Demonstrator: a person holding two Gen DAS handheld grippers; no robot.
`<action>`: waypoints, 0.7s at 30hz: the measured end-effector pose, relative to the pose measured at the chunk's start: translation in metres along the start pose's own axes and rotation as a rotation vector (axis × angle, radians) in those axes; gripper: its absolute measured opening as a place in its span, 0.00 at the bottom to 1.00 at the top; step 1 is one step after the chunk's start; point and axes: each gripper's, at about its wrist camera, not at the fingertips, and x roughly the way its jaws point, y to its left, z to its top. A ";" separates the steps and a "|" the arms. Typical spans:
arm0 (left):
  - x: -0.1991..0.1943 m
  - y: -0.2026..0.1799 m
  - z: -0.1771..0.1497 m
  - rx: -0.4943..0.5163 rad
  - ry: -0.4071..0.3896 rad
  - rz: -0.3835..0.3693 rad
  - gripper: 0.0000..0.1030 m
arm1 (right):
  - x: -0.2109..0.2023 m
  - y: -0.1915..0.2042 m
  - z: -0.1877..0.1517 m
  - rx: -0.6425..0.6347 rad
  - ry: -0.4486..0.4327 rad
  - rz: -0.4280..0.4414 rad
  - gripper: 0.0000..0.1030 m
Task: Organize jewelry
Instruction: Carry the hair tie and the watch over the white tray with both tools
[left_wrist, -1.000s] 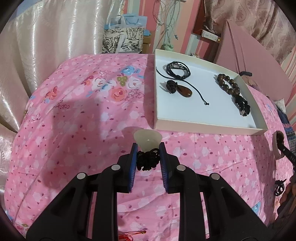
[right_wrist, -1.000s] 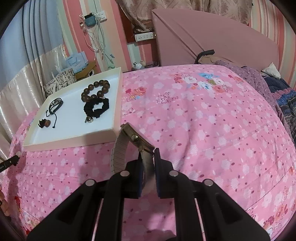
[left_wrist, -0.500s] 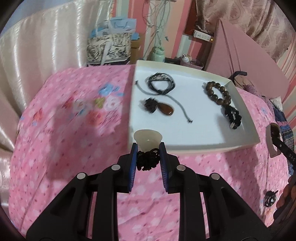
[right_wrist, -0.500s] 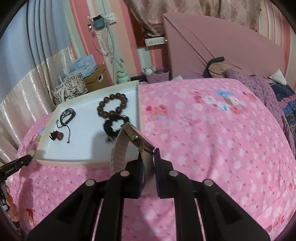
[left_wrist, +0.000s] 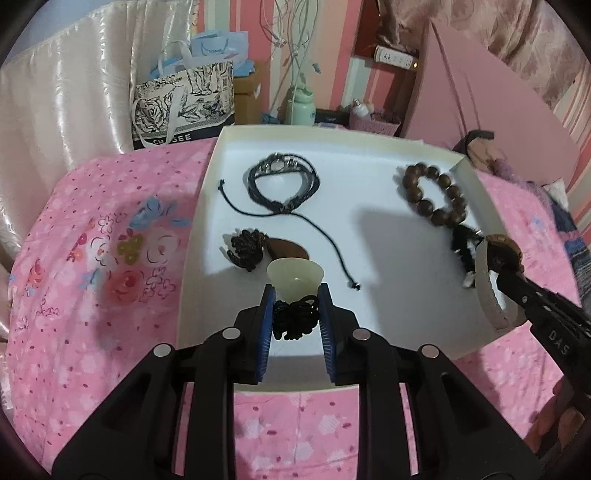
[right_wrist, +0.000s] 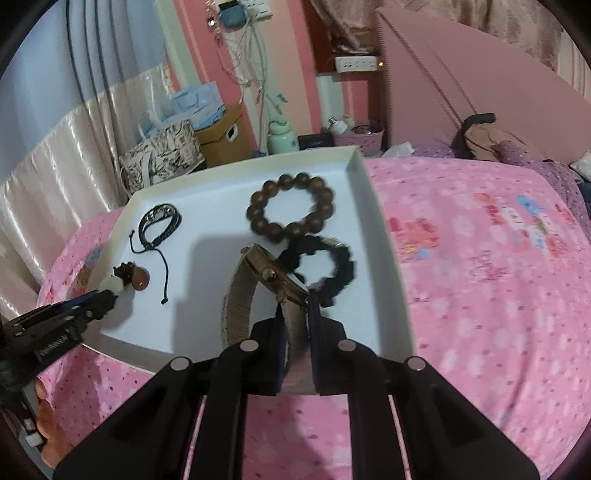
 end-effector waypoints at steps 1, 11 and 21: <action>0.002 -0.001 -0.001 0.005 -0.003 0.003 0.21 | 0.002 0.001 -0.001 -0.007 -0.002 -0.003 0.10; 0.016 0.001 -0.004 0.003 0.006 0.008 0.21 | 0.021 0.003 -0.002 -0.038 -0.004 -0.021 0.10; 0.026 0.004 -0.007 0.008 0.024 0.032 0.21 | 0.024 0.008 -0.009 -0.067 0.019 -0.057 0.10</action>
